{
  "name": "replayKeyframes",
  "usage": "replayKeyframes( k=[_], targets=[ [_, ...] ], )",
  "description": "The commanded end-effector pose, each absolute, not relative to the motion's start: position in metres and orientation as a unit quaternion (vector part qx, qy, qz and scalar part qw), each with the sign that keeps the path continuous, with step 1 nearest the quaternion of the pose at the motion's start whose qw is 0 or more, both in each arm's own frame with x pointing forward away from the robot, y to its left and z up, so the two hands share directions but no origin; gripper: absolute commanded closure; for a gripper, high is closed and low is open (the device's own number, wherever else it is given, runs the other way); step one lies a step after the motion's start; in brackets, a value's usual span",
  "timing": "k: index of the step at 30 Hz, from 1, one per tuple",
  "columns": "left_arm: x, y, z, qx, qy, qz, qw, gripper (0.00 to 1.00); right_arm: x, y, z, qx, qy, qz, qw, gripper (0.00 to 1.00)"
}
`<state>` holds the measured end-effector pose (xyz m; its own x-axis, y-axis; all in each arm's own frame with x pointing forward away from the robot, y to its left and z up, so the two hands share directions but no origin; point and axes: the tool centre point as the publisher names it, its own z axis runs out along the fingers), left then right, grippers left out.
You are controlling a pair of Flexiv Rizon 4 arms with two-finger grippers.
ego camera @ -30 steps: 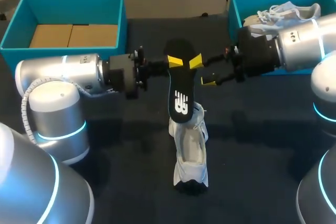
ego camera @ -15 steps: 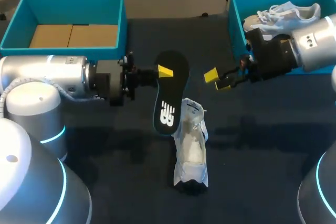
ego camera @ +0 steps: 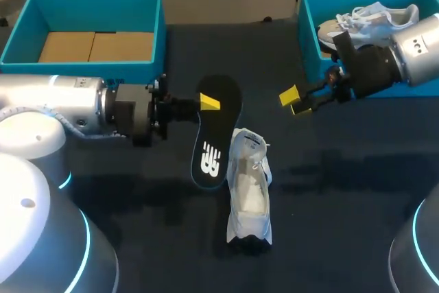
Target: Take the shoe out of the shoebox, open the shoe tongue, remove and reinsert the insole, then place the shoe into the shoebox
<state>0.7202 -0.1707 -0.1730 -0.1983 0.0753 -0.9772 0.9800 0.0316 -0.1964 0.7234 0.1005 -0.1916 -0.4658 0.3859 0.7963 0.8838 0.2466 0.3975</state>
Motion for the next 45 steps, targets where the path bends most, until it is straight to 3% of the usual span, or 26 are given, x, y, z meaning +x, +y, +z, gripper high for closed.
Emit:
replayKeyframes(
  k=[1,13,22,27,41,45],
  targets=[
    [0.719,-0.170,-0.172,0.461,0.573,-0.520,0.434,1.00,0.723,0.102,-0.192,-0.432,-0.736,-0.436,0.284,0.00],
    [0.684,-0.165,-0.176,0.471,0.605,-0.484,0.422,1.00,0.703,0.077,-0.216,-0.323,-0.849,-0.380,0.175,0.00],
    [0.655,-0.167,-0.182,0.432,0.647,-0.520,0.352,1.00,0.690,0.068,-0.234,-0.268,-0.883,-0.368,0.116,0.00],
    [0.644,-0.177,-0.182,0.397,0.669,-0.553,0.298,1.00,0.686,0.064,-0.241,-0.257,-0.879,-0.386,0.111,0.00],
    [0.644,-0.178,-0.181,0.398,0.669,-0.553,0.297,1.00,0.686,0.064,-0.241,-0.257,-0.879,-0.386,0.111,0.00],
    [0.633,-0.188,-0.186,0.363,0.686,-0.576,0.257,1.00,0.675,0.067,-0.248,-0.207,-0.912,-0.349,0.065,0.00]
  ],
)
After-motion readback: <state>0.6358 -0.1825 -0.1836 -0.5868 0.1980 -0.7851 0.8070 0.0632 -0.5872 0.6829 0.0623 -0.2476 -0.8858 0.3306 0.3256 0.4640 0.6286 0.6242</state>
